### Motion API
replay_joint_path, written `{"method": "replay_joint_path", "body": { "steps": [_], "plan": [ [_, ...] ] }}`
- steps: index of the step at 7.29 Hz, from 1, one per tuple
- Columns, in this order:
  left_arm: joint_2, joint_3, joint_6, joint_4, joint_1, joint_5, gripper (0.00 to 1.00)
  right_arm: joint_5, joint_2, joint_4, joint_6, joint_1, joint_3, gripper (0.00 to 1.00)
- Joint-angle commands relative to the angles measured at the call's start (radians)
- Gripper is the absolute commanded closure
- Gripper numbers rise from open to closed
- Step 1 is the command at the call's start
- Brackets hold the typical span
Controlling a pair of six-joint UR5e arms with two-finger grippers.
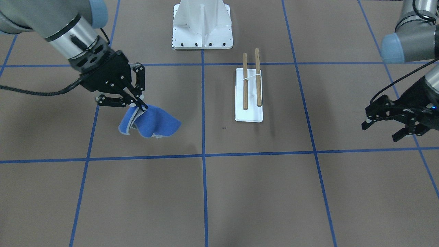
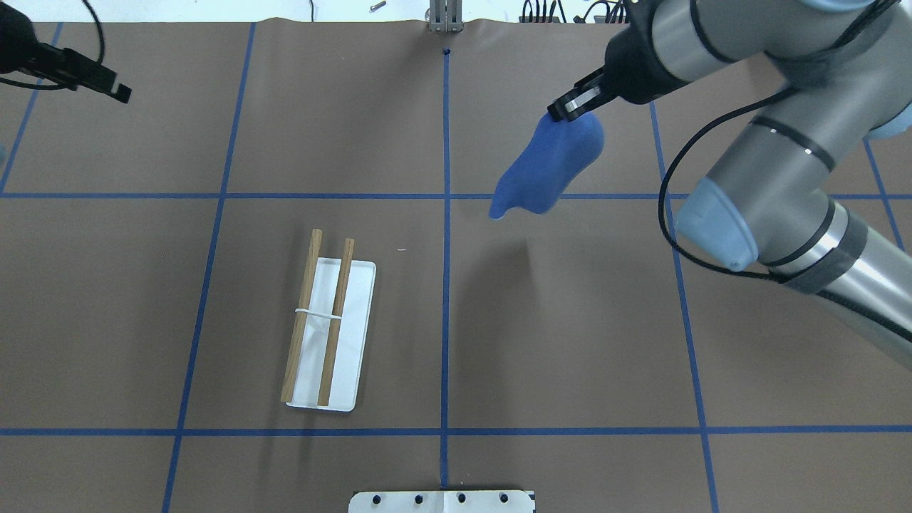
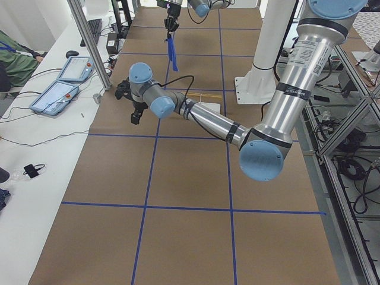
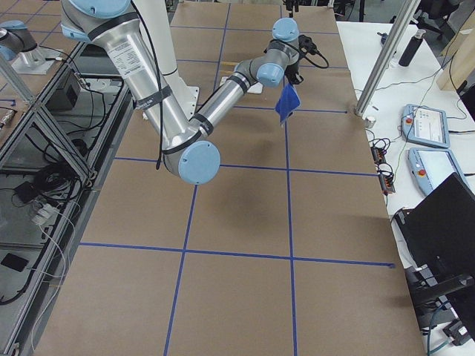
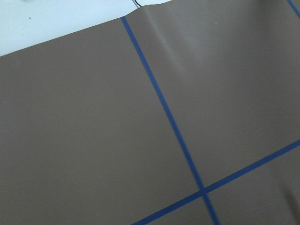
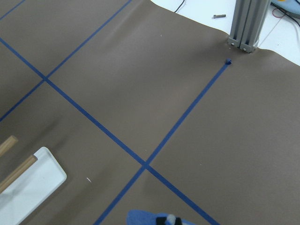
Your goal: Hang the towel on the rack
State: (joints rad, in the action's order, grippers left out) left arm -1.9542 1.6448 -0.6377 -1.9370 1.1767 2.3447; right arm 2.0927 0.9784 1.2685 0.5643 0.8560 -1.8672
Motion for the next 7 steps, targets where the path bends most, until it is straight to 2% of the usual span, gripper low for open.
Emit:
{"method": "replay_joint_path", "body": {
  "steps": [1, 5, 7],
  "plan": [
    [-0.095, -0.014, -0.473, -0.013, -0.083, -0.001, 0.02, -0.097, -0.067, 0.0, 0.155, -0.051, -0.015, 1.0],
    [-0.215, -0.031, -1.408, -0.126, -0.153, -0.002, 0.02, -0.247, -0.132, 0.003, 0.307, -0.067, -0.006, 1.0],
    [-0.277, -0.11, -1.758, -0.271, -0.186, -0.007, 0.03, -0.313, -0.171, 0.005, 0.356, -0.08, 0.014, 1.0]
  ]
}}
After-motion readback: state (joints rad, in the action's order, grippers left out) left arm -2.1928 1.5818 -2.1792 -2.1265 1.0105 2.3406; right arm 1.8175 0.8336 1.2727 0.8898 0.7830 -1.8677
